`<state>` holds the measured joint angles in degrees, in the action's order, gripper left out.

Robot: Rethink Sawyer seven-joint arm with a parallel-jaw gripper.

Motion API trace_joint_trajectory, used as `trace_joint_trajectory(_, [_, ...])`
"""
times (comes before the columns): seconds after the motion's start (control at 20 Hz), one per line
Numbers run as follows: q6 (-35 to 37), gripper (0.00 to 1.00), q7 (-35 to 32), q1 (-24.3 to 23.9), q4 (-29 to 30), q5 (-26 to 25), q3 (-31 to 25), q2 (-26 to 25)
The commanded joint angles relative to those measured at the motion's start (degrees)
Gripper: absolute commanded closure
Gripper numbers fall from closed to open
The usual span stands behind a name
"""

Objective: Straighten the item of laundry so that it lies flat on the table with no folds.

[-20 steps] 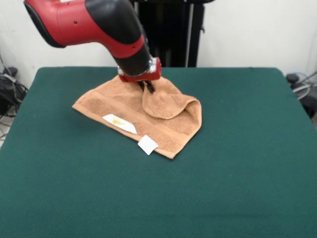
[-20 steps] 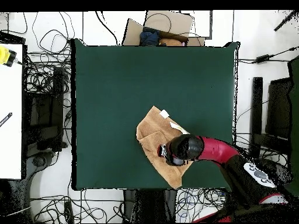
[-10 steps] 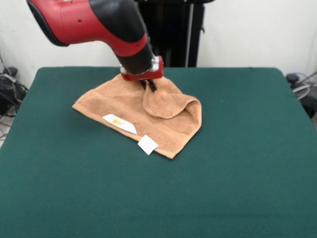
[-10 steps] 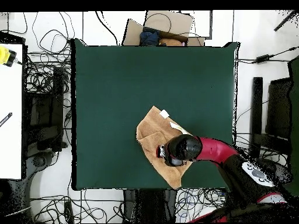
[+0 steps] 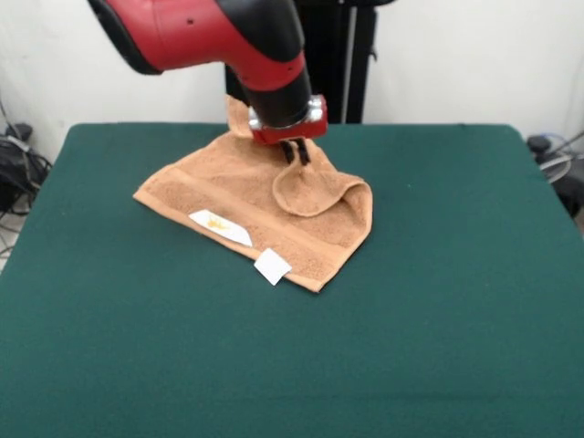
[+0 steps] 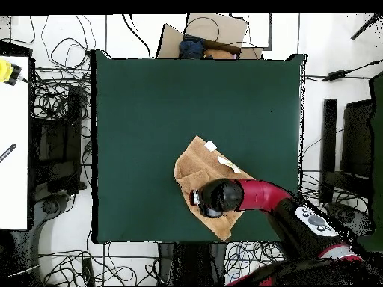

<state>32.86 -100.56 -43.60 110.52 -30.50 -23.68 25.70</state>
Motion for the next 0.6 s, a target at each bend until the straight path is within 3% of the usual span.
trace_joint_trajectory(0.05, [-8.3,1.00,-6.8,3.3,5.4,-5.2,4.5,-0.3])
trace_joint_trajectory(0.3, [-11.3,1.00,-5.9,4.6,7.2,-6.9,6.2,0.1])
trace_joint_trajectory(0.6, [-19.4,1.00,-7.4,7.9,4.8,-13.3,14.1,-2.1])
